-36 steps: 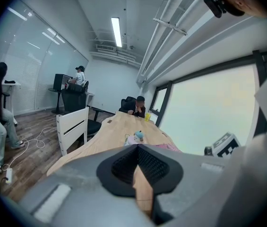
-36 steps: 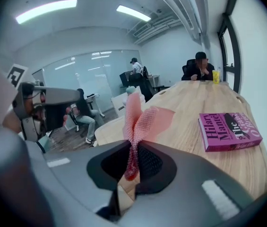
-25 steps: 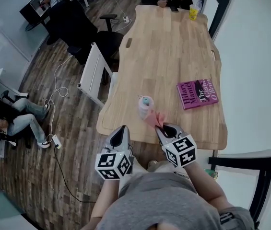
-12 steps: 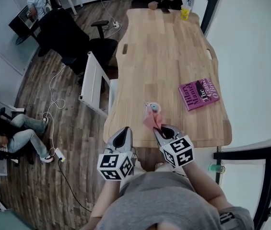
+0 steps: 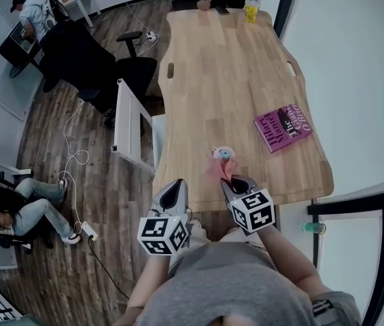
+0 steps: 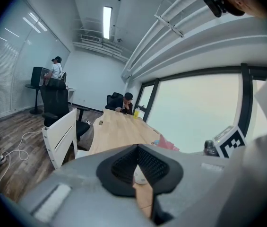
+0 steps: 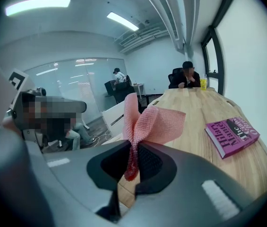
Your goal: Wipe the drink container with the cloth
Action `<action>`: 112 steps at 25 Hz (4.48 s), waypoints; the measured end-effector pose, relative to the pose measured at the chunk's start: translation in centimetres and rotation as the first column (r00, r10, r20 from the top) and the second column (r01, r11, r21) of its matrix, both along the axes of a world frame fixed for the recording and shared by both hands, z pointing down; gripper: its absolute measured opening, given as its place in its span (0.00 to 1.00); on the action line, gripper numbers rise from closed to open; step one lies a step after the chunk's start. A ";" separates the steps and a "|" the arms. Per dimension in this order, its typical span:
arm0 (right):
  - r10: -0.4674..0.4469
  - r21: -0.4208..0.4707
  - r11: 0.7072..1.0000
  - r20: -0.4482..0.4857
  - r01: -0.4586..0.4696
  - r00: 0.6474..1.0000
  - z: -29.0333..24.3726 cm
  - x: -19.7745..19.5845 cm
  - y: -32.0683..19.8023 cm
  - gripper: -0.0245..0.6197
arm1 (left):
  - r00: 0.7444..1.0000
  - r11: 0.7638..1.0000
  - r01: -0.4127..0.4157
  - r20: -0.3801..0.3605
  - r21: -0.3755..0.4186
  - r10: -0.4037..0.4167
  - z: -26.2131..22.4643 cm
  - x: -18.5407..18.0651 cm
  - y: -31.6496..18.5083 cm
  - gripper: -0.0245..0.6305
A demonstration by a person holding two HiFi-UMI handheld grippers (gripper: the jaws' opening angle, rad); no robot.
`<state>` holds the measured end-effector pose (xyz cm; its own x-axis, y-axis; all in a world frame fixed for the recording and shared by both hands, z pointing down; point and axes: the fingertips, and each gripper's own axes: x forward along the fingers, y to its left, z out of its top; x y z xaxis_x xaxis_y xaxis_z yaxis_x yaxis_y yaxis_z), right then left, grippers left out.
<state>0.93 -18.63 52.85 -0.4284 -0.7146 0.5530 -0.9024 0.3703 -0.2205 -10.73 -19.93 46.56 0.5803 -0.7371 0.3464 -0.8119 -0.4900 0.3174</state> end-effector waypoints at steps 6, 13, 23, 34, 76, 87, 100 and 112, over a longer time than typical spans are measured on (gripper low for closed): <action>0.085 -0.042 0.996 0.007 -0.085 0.996 1.6 0.4 -0.4 0.08 | 0.998 0.998 -0.057 -0.001 -0.004 0.057 0.2 0.0 -0.8 0.04; 0.168 -0.090 0.982 0.025 -0.165 0.985 3.8 0.4 -0.7 0.08 | 0.995 0.995 -0.101 0.003 -0.021 0.101 0.9 -0.6 -1.2 0.04; 0.260 -0.151 0.956 0.036 -0.252 0.965 7.1 0.0 -1.1 0.08 | 0.990 0.990 -0.140 0.006 -0.037 0.140 1.5 -1.7 -1.5 0.04; 0.325 -0.231 0.920 0.001 -0.316 0.946 11.1 -0.1 -1.1 0.08 | 0.982 0.981 -0.190 0.000 -0.047 0.190 2.0 -2.2 -2.3 0.04; 0.229 -0.081 0.971 0.019 -0.226 0.973 3.6 -1.1 11.0 0.08 | 0.988 0.988 -0.155 0.017 -0.002 0.155 0.9 -1.6 8.2 0.04; 0.188 0.018 0.982 0.046 -0.189 0.981 -0.9 -0.9 19.2 0.08 | 0.991 0.991 -0.132 0.016 0.020 0.132 0.1 -1.2 17.3 0.04; 0.171 0.096 0.980 0.063 -0.177 0.983 -3.1 -1.4 24.6 0.08 | 0.993 0.992 -0.119 -0.005 0.037 0.119 0.3 -0.9 22.6 0.04; 0.164 0.137 0.975 0.071 -0.173 0.984 -4.5 -1.6 25.0 0.07 | 0.992 0.992 -0.122 -0.006 0.045 0.123 -0.2 -1.0 23.3 0.04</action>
<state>-0.72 6.42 48.38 -0.3237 -0.8486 0.4184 -0.9415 0.2452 -0.2311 -11.70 3.33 46.39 0.6700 -0.6747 0.3097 -0.7422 -0.5992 0.3002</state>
